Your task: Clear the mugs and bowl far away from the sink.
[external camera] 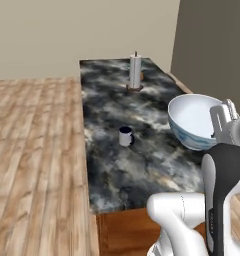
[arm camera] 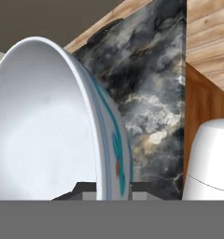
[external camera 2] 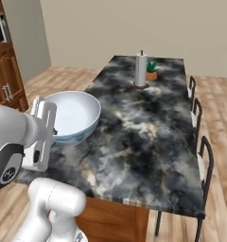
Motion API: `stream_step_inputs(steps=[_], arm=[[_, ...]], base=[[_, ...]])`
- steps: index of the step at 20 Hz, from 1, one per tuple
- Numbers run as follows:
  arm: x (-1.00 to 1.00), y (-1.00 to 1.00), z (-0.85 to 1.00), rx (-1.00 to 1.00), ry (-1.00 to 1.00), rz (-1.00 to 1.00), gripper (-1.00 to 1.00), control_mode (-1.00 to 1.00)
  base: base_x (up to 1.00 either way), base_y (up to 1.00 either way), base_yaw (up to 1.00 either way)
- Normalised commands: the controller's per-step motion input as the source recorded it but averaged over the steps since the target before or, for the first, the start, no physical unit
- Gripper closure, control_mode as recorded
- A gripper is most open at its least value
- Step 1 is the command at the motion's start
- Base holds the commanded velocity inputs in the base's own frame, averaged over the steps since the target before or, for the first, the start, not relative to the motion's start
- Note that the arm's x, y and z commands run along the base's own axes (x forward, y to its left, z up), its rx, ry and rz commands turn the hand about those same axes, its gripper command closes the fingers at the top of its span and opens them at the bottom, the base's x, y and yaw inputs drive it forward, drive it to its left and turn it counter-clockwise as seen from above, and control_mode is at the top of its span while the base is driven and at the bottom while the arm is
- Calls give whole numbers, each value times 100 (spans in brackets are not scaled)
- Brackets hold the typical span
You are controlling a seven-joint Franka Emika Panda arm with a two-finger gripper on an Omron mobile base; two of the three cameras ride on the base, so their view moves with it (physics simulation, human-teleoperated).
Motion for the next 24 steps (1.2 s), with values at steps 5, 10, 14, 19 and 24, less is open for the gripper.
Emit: stream_step_inputs(steps=[5, 10, 14, 19, 24], arm=[[0, 0, 0, 0, 0, 0, 100, 100], [0, 0, 0, 0, 0, 0, 100, 100], [0, 0, 0, 0, 0, 0, 100, 100], [3, 1, -11, 0, -1, 6, 100, -100], [7, 10, -17, 0, -1, 2, 100, -100]], base=[[0, -19, 29], [11, -6, 21], [15, -4, 18], [1, -2, 2], [0, 0, 0]])
